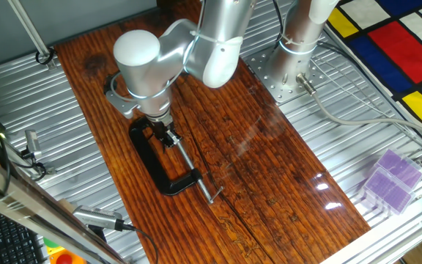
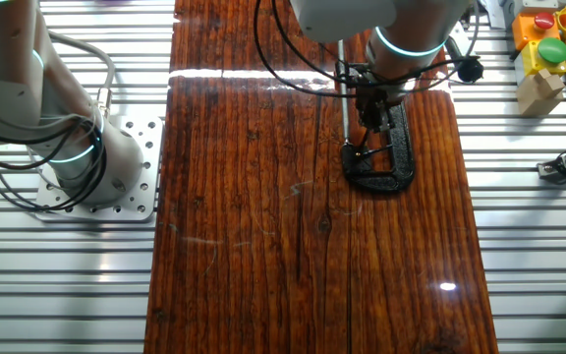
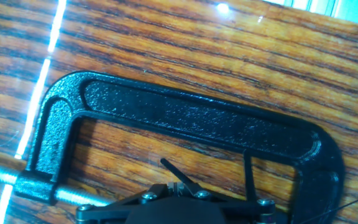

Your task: Turn the hands of a clock

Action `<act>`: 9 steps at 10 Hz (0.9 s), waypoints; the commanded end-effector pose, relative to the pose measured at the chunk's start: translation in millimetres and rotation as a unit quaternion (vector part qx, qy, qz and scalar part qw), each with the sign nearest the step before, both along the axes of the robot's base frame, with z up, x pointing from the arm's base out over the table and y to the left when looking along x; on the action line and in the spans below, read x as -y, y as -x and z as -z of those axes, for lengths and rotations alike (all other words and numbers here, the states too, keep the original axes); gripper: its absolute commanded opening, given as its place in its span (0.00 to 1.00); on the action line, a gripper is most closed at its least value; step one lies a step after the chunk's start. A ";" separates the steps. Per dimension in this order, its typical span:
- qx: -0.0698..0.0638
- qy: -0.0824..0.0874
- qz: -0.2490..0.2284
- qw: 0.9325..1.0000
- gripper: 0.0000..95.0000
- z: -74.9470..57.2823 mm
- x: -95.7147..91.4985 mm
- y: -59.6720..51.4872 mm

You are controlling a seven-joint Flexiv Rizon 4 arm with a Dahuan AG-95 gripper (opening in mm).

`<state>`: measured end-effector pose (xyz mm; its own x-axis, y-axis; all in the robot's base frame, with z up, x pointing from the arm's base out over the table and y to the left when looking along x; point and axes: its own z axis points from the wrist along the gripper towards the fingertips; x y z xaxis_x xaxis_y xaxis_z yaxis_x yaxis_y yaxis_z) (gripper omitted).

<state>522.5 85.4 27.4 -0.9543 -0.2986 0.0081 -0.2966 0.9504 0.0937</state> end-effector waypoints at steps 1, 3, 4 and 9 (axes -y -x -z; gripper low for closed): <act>0.000 0.001 -0.002 1.000 0.00 0.6 0.9 -0.6; 0.001 0.001 -0.005 1.000 0.00 1.5 3.2 -1.5; 0.001 0.001 -0.007 1.000 0.00 2.1 5.4 -2.0; 0.002 0.000 -0.016 1.000 0.00 1.8 13.7 -3.6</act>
<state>526.3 70.8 25.7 -0.9438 -0.3303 0.0058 -0.3284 0.9400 0.0921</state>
